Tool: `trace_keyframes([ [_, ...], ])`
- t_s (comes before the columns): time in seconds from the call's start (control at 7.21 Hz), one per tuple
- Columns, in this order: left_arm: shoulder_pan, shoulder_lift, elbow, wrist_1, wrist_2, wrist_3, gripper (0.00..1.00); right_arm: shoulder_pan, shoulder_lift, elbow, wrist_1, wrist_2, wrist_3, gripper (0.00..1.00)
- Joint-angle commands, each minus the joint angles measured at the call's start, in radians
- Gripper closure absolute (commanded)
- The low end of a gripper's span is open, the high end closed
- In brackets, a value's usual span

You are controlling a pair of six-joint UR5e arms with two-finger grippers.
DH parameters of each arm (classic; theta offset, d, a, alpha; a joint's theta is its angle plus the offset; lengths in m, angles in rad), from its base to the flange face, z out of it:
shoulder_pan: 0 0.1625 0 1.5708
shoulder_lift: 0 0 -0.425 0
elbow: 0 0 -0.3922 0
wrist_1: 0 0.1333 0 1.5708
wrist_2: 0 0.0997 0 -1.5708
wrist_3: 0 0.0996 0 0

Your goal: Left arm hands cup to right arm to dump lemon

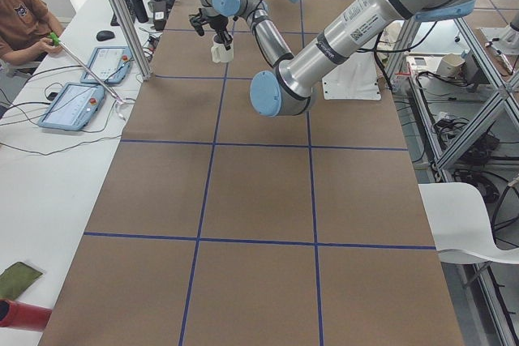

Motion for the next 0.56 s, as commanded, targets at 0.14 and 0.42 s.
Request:
trace_keyframes([
  [0.14, 0.005, -0.030, 0.004, -0.002, -0.031, -0.129, 1.00, -0.305, 0.072, 0.004, -0.002, -0.435, -0.006, 0.02],
  [0.42, 0.022, -0.035, -0.003, -0.007, -0.075, -0.236, 1.00, -0.363, 0.110, -0.013, -0.007, -0.532, -0.011, 0.02],
])
